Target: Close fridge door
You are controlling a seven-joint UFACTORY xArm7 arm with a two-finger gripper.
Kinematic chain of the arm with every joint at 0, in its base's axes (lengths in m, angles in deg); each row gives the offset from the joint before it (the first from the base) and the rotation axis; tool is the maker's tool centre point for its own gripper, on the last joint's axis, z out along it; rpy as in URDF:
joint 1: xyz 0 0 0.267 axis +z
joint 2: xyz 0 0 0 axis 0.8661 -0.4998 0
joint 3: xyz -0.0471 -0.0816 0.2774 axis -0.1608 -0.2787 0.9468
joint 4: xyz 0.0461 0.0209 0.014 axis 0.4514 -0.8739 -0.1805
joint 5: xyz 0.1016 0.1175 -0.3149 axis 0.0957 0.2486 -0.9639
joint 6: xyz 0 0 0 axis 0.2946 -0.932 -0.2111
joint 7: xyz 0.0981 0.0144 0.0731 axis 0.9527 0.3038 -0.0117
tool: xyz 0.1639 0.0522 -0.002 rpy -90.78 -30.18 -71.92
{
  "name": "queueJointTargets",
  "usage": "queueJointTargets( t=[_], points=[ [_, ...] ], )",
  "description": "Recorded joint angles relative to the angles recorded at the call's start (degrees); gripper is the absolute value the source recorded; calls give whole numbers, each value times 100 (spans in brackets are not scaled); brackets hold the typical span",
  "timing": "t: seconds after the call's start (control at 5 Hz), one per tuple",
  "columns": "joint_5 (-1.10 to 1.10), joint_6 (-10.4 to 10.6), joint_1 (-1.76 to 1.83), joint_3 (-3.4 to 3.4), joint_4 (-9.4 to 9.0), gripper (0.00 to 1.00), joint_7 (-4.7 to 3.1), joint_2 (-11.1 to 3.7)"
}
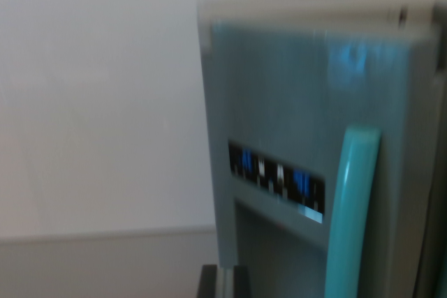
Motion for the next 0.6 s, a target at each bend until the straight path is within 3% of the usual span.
queueJointTargets(
  t=[0.2, 0.4, 0.6],
  points=[
    [0, 0, 0, -8, 10, 100, 0, -360],
    [0, 0, 0, -8, 10, 100, 0, -360],
    [0, 1, 0, -25, 17, 100, 0, -722]
  ],
)
